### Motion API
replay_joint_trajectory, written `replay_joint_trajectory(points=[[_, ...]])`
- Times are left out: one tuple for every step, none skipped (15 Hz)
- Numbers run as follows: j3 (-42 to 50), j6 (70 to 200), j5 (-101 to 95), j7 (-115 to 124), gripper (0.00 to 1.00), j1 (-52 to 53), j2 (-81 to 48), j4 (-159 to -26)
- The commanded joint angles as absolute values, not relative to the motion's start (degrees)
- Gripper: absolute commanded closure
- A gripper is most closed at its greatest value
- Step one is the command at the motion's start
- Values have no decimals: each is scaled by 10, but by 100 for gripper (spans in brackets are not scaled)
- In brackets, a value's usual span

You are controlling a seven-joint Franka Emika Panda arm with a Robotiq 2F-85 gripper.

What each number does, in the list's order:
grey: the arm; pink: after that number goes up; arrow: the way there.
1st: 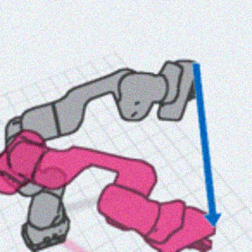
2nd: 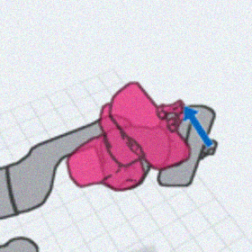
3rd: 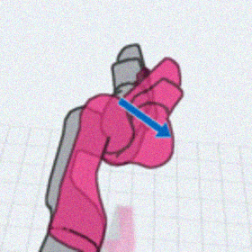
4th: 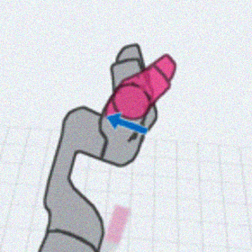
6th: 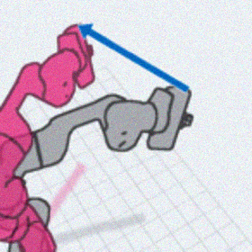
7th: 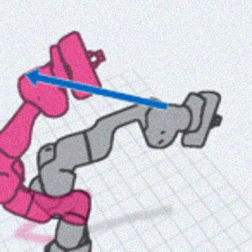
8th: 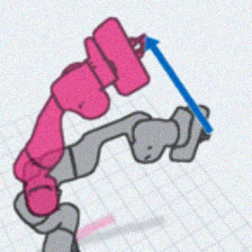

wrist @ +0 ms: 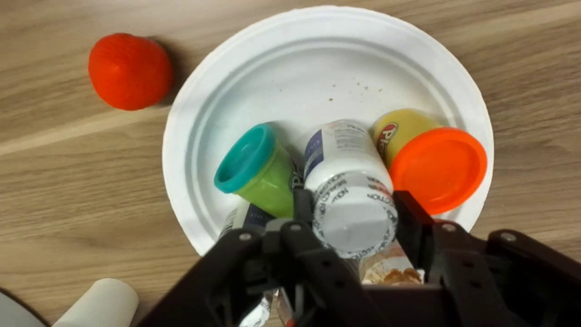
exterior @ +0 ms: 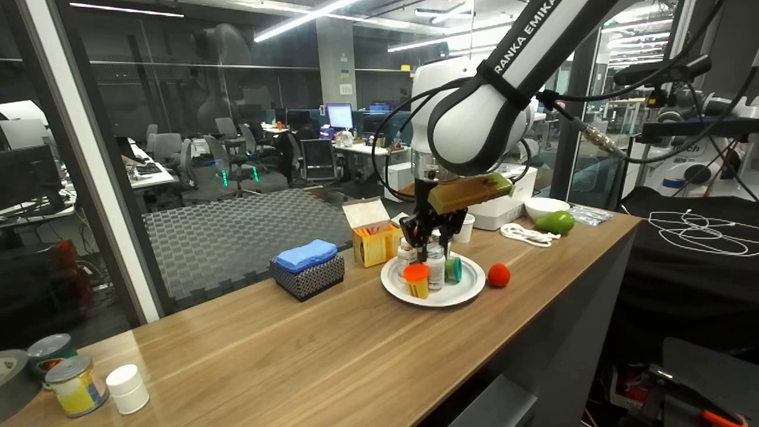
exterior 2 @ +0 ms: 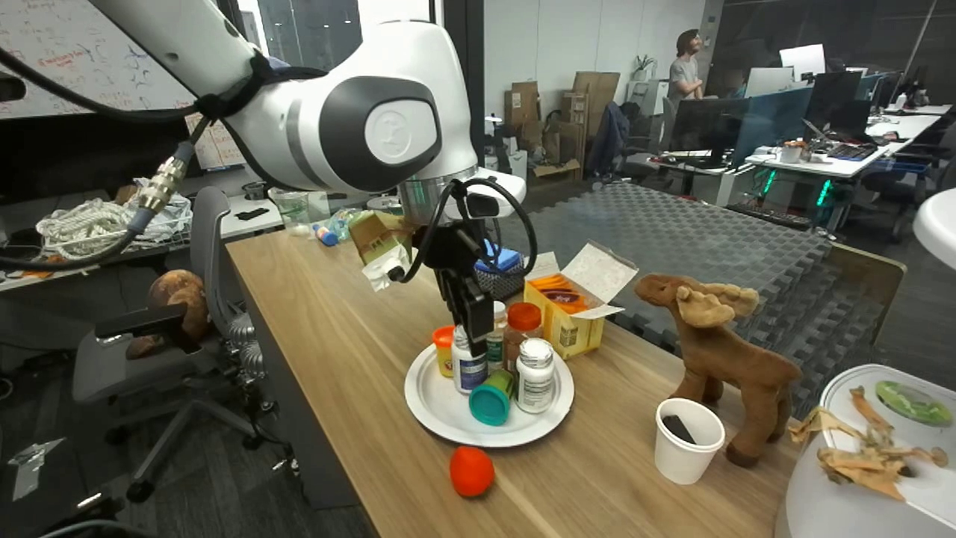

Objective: Put the objects on the table on to the plate.

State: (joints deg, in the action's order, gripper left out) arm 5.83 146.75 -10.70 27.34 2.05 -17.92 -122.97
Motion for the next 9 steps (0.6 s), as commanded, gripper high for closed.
replay_joint_trajectory(points=[[71, 1465, -101, 278, 71, 28, -197, -1201], [71, 1465, -100, 276, 27, 28, -198, -1201], [72, 1465, -100, 275, 30, 28, -198, -1202], [73, 1466, -98, 274, 29, 27, -195, -1205], [74, 1466, -99, 274, 23, 27, -193, -1207], [75, 1468, -97, 275, 16, 26, -185, -1213], [77, 1468, -96, 275, 7, 26, -181, -1216], [81, 1471, -98, 279, 1, 25, -170, -1223], [84, 1472, -99, 280, 0, 25, -164, -1226]])
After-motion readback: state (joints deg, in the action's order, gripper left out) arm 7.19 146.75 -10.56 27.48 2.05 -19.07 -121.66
